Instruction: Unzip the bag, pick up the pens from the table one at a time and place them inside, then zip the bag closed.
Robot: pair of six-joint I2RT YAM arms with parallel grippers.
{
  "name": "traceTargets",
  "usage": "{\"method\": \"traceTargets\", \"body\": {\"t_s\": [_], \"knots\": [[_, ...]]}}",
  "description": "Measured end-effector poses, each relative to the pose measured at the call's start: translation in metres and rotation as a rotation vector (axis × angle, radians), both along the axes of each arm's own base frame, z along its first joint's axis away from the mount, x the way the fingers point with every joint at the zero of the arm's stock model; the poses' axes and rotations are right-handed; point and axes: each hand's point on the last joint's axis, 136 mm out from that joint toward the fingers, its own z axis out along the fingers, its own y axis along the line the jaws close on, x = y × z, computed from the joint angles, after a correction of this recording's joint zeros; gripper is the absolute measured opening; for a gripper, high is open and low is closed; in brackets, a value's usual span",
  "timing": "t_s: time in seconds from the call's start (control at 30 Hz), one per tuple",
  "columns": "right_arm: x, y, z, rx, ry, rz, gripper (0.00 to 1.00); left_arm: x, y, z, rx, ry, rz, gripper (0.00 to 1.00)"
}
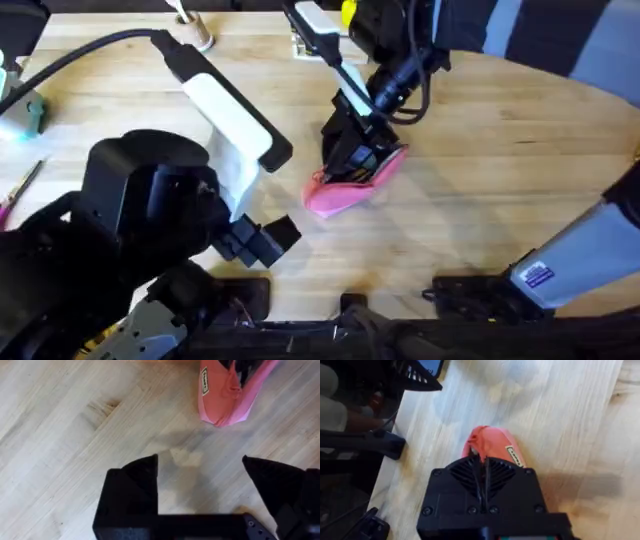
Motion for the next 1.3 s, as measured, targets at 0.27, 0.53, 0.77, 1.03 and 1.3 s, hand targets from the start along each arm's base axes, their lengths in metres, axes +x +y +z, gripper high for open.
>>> {"method": "traceTargets", "body": {"t_s": [0.27,0.53,0.77,1.03,1.3], "knots": [[0.013,0.007,0.047,0.064,-0.121,0.001,0.032,0.001,-0.001,0.001,-0.003,-0.004,0.000,0.993],[0.017,0.009,0.055,0.079,-0.147,0.000,0.032,0.005,-0.003,0.005,-0.017,-0.025,0.000,0.992],[0.017,0.009,0.055,0.079,-0.146,0.000,0.032,0.009,-0.006,0.009,-0.030,-0.049,-0.002,0.992],[0.017,0.009,0.055,0.079,-0.146,0.000,0.032,0.014,-0.014,-0.004,-0.045,-0.059,-0.025,0.993],[0.017,0.009,0.055,0.079,-0.147,0.000,0.032,0.024,-0.037,-0.015,-0.114,-0.124,-0.118,0.990]]}}
